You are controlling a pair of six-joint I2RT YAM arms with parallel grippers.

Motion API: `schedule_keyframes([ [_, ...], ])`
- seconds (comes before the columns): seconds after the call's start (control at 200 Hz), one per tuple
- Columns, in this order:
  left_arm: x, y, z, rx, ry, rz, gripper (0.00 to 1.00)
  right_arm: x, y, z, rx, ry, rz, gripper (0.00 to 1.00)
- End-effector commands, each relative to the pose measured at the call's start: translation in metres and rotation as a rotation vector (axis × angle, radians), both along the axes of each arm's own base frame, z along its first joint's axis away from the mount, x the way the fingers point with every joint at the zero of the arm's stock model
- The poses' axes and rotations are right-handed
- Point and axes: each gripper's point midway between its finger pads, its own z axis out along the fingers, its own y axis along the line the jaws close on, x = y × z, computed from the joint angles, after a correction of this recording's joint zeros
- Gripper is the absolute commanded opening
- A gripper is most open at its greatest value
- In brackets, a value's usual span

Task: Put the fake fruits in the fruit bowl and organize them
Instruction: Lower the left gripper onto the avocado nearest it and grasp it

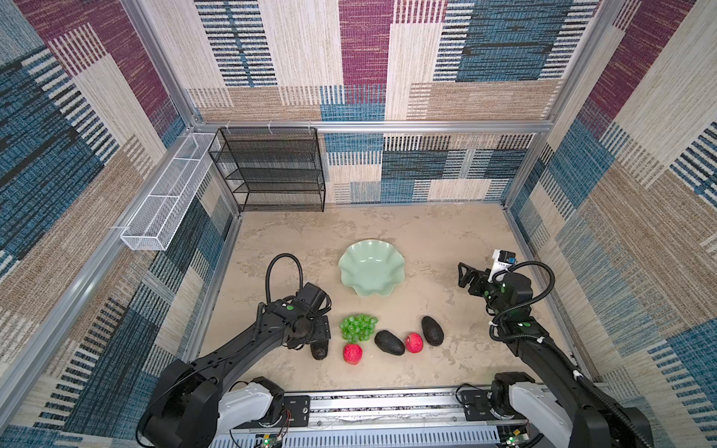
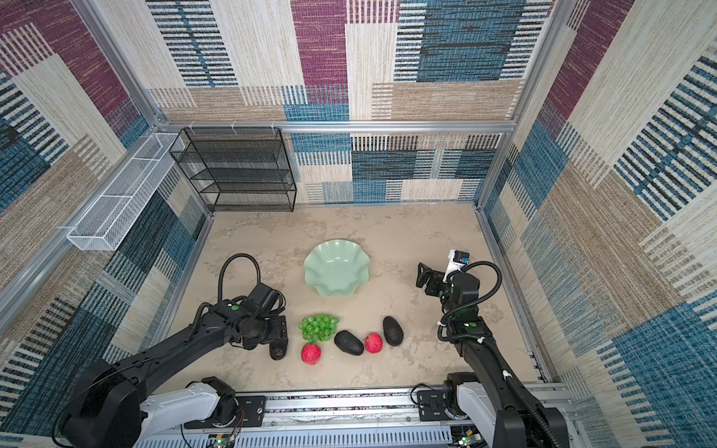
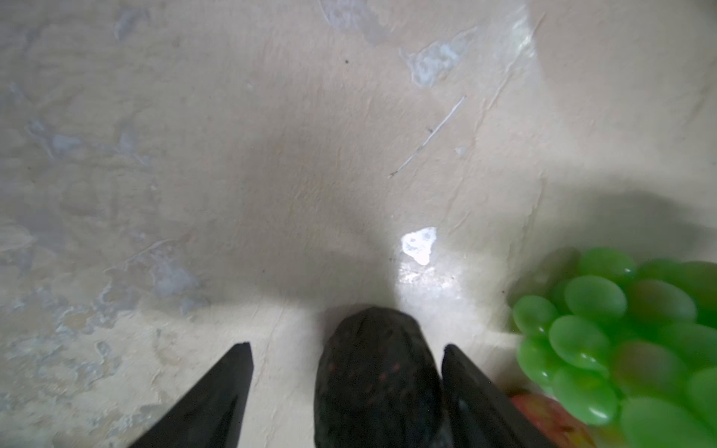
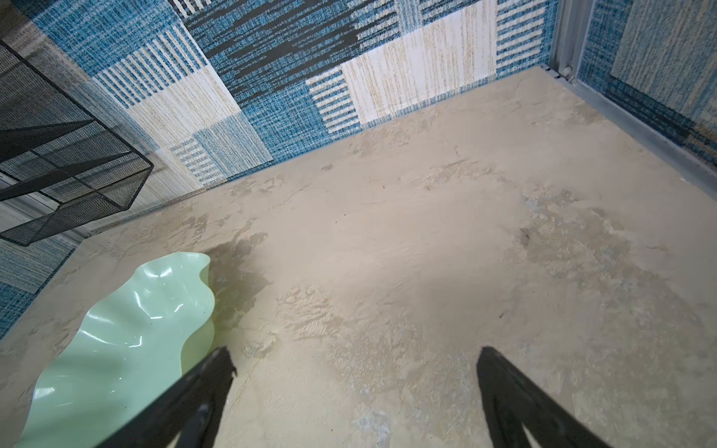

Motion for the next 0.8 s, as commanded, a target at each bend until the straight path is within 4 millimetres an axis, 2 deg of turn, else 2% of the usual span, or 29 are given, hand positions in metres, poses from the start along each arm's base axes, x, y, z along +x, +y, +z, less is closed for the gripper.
schedule_keyframes([
  [0.0, 0.010, -0.007, -0.001, -0.027, -0.027, 0.017, 0.78, 0.000, 0.001, 0.004, 0.010, -0.014, 0.003, 1.00],
  [0.16, 0.006, -0.011, -0.007, -0.033, 0.014, 0.007, 0.74, -0.001, 0.000, 0.004, 0.012, -0.017, -0.006, 1.00],
  [0.286, 0.004, -0.011, -0.006, -0.044, 0.014, 0.003, 0.76, -0.001, 0.001, 0.004, 0.014, -0.020, -0.002, 1.00],
  [0.381, 0.003, -0.007, 0.008, -0.032, -0.002, 0.009, 0.79, -0.001, 0.001, 0.003, 0.012, -0.017, 0.004, 1.00],
  [0.496, 0.002, 0.007, 0.032, 0.008, -0.051, 0.059, 0.83, 0.000, 0.003, 0.005, 0.007, -0.020, 0.014, 1.00],
  [0.611, -0.007, 0.020, 0.049, 0.014, -0.079, 0.133, 0.84, 0.003, 0.004, 0.007, 0.003, -0.024, 0.024, 1.00],
  [0.681, -0.019, 0.022, 0.048, -0.012, -0.056, 0.171, 0.84, 0.004, 0.005, 0.009, 0.002, -0.027, 0.030, 1.00],
  [0.796, -0.038, 0.017, 0.031, -0.078, 0.015, 0.239, 0.83, 0.006, 0.007, 0.008, 0.001, -0.025, 0.042, 1.00],
])
